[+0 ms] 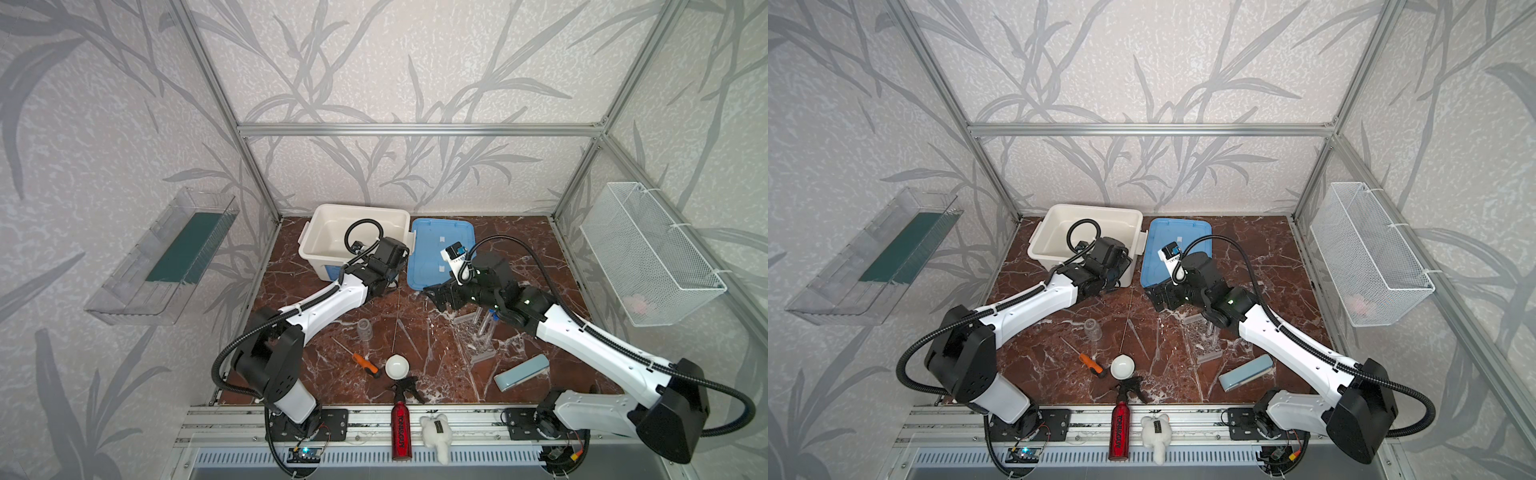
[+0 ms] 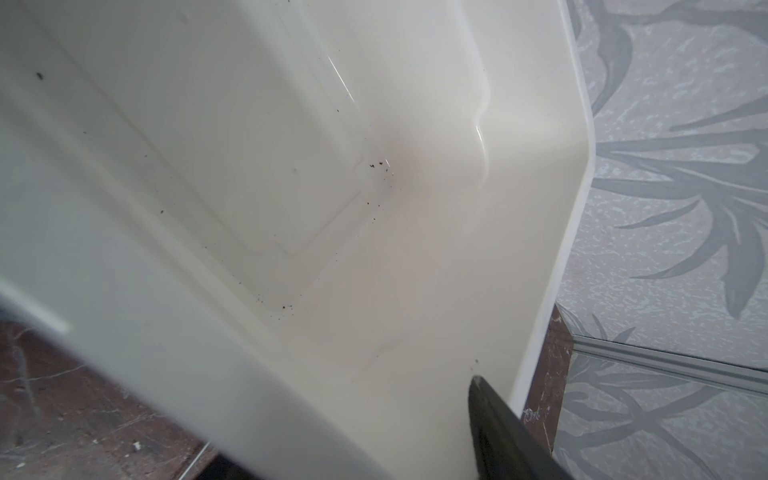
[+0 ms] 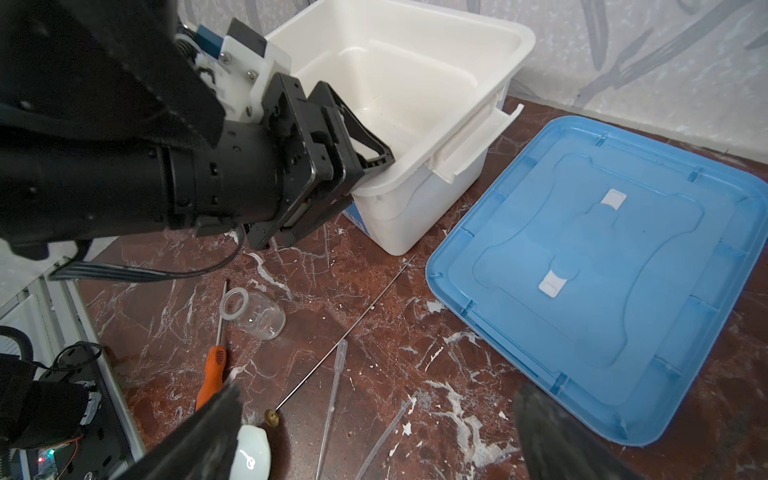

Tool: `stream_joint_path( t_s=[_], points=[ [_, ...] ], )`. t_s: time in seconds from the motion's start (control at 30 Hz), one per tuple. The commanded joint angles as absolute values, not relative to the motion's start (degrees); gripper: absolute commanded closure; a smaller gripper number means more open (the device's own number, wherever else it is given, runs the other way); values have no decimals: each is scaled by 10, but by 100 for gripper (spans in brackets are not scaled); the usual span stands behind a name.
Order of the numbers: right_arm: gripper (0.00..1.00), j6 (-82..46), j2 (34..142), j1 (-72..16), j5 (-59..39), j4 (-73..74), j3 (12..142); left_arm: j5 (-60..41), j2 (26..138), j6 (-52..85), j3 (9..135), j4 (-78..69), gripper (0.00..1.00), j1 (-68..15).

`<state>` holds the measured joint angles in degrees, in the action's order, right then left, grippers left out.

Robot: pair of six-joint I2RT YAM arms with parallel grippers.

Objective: Organize the chemistry lab equipment
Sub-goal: 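Release the bin rim and move the left gripper to the clear glass beaker, then close the left gripper on the clear glass beaker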

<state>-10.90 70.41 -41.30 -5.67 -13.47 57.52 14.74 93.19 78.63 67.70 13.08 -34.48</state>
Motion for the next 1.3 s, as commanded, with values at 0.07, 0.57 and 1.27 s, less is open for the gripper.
stream_joint_path(
  t_s=[0.07,0.57,1.27],
  points=[
    [0,-105,678,-415,-37,-124,562,122,955,790,719,86,26,-358],
    [1,-46,605,-415,-46,-141,543,114,719,484,625,141,1,-373],
    [1,-63,729,-449,-180,-110,559,106,626,409,456,379,1,-372]
  ],
)
